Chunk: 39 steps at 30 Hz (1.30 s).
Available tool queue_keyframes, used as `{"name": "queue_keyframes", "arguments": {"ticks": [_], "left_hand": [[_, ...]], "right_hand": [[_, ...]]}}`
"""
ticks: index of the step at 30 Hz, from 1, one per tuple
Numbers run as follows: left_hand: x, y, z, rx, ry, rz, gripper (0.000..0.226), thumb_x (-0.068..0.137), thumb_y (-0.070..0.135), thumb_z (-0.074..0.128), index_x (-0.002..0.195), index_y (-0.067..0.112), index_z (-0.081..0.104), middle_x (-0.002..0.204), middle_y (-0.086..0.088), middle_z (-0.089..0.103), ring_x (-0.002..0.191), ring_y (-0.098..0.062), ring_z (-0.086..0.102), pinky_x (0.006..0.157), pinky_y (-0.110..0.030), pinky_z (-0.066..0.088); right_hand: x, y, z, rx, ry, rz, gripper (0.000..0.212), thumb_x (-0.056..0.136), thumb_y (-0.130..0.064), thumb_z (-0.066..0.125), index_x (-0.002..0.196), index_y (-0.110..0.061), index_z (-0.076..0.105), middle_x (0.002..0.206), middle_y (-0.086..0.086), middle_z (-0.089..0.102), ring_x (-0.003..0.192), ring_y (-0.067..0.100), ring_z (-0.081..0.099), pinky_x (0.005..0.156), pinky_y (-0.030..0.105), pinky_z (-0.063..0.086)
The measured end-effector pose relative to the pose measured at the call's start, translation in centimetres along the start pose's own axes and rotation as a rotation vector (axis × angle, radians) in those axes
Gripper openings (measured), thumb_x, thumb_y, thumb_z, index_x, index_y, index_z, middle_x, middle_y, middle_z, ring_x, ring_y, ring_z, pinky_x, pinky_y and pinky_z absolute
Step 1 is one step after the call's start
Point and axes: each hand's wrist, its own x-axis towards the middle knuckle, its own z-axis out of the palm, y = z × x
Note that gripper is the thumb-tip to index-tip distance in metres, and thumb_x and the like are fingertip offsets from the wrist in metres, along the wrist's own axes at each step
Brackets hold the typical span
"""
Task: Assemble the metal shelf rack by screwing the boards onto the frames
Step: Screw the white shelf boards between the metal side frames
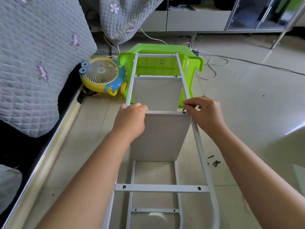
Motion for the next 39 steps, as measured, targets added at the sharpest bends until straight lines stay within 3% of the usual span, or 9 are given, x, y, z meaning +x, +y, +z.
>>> {"name": "queue_keyframes", "arguments": {"ticks": [4,7,10,17,22,27,32,36,39], "left_hand": [[-0.2,-0.1,-0.2,-0.024,-0.020,0.038,0.027,0.097,0.018,0.037,0.120,0.012,0.052,0.127,-0.004,0.052,0.123,-0.024,0.042,0.109,-0.035,0.015],[-0.1,0.0,-0.2,0.002,-0.040,0.031,0.047,0.100,0.029,0.033,0.141,0.006,0.030,0.153,-0.008,0.021,0.144,-0.022,0.008,0.113,-0.035,0.007],[-0.1,0.0,-0.3,-0.001,-0.059,-0.044,0.059,0.100,0.035,0.028,0.147,0.003,0.013,0.157,-0.012,0.000,0.144,-0.024,-0.008,0.115,-0.035,0.003],[-0.1,0.0,-0.1,0.031,-0.087,-0.067,0.058,0.101,0.035,0.022,0.147,0.003,0.009,0.157,-0.012,0.000,0.145,-0.023,-0.007,0.115,-0.034,0.003],[-0.1,-0.1,0.0,0.047,-0.088,-0.075,0.060,0.100,0.036,0.022,0.147,0.002,0.008,0.157,-0.012,-0.001,0.144,-0.024,-0.009,0.116,-0.035,0.001],[-0.2,-0.1,-0.1,0.043,-0.103,-0.080,0.060,0.100,0.037,0.022,0.147,0.001,0.009,0.156,-0.013,-0.001,0.144,-0.023,-0.008,0.116,-0.034,0.001],[-0.3,0.1,-0.1,0.046,-0.106,-0.082,0.060,0.100,0.037,0.022,0.147,0.001,0.009,0.157,-0.013,0.000,0.144,-0.023,-0.008,0.116,-0.035,0.001],[-0.3,0.2,-0.1,0.054,-0.112,-0.085,0.060,0.100,0.037,0.022,0.147,0.001,0.010,0.157,-0.013,0.001,0.144,-0.023,-0.008,0.116,-0.035,0.002],[-0.4,0.2,-0.1,0.059,-0.116,-0.080,0.059,0.100,0.036,0.022,0.147,0.001,0.011,0.157,-0.012,0.001,0.144,-0.023,-0.008,0.116,-0.035,0.002]], "right_hand": [[0.0,0.0,0.0,-0.003,0.038,-0.075,0.011,0.075,-0.002,0.068,0.084,-0.002,0.074,0.071,-0.005,0.057,0.069,-0.022,0.048,0.068,-0.004,0.034],[0.0,-0.3,-0.2,-0.037,0.012,-0.128,0.016,0.071,-0.007,0.062,0.079,-0.001,0.074,0.067,0.002,0.066,0.061,-0.006,0.049,0.068,-0.003,0.035],[0.0,-0.4,-0.2,-0.071,-0.053,-0.148,0.017,0.070,-0.006,0.060,0.078,0.000,0.074,0.066,0.011,0.069,0.063,0.014,0.050,0.070,0.000,0.035],[0.0,-0.2,-0.7,-0.085,-0.098,-0.124,0.011,0.074,0.002,0.065,0.081,0.000,0.074,0.070,0.007,0.067,0.058,-0.007,0.049,0.069,-0.002,0.035],[-0.1,-0.1,-0.4,-0.145,-0.131,-0.185,0.011,0.071,0.005,0.066,0.078,0.002,0.074,0.071,0.015,0.070,0.064,0.013,0.046,0.070,-0.002,0.034],[-0.1,-0.2,-0.9,-0.190,-0.159,-0.267,0.011,0.068,0.000,0.064,0.073,0.001,0.074,0.066,0.013,0.069,0.064,0.012,0.047,0.067,0.022,0.038],[-0.2,-0.9,-1.3,-0.261,-0.224,-0.319,0.013,0.067,0.000,0.061,0.071,0.001,0.073,0.063,0.015,0.069,0.062,0.024,0.061,0.069,0.026,0.040],[1.0,-1.6,-1.6,-0.428,-0.388,-0.277,0.022,0.086,-0.006,0.056,0.101,-0.004,0.071,0.100,0.011,0.071,0.100,0.027,0.059,0.083,0.026,0.040],[1.0,-1.9,-2.0,-0.426,-0.411,-0.199,0.024,0.088,-0.007,0.054,0.106,-0.007,0.069,0.106,0.009,0.069,0.104,0.022,0.058,0.084,0.020,0.035]]}}
